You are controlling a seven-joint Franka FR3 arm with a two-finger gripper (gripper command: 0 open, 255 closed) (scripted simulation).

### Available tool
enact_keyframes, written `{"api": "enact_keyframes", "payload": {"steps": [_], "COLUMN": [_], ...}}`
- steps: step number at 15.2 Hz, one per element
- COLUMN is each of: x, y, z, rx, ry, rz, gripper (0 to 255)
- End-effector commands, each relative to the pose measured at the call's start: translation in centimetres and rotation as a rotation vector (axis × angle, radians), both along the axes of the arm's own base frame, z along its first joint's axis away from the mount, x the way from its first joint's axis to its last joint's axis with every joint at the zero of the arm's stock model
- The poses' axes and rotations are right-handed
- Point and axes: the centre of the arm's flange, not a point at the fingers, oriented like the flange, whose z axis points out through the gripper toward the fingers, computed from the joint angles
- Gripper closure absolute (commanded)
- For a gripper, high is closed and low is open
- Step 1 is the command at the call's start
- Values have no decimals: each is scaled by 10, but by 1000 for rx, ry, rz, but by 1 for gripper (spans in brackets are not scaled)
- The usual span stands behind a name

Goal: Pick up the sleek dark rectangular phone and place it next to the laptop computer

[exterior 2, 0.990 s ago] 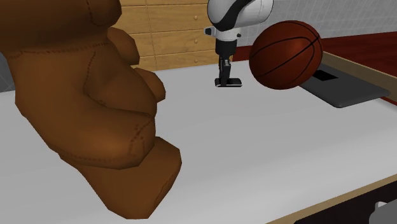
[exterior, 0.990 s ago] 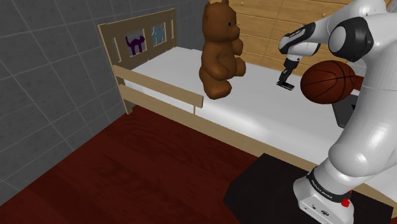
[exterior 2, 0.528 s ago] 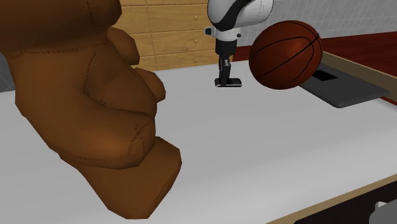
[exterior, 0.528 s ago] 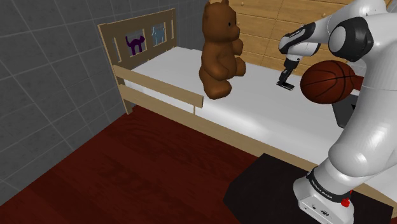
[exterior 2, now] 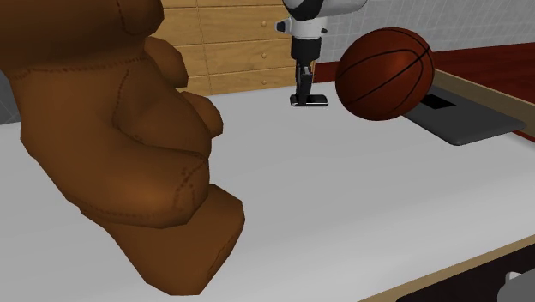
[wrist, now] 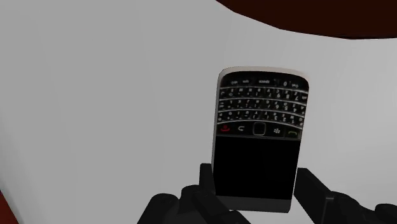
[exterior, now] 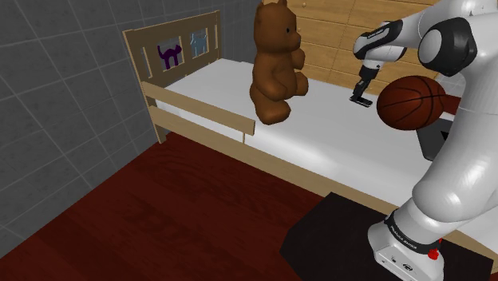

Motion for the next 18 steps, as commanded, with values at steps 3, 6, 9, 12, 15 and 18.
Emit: {"api": "enact_keyframes", "payload": {"steps": [3, 6, 9, 12, 15, 18], "x": [-1, -1, -1, -25, -62, -99], "y": [0, 0, 0, 10, 25, 39], "z": [21, 37, 53, 55, 55, 55], "rx": [0, 0, 0, 0, 0, 0], "ry": [0, 0, 0, 0, 0, 0], "rz": [0, 0, 0, 0, 0, 0], "gripper": [255, 255, 255, 255, 255, 255]}}
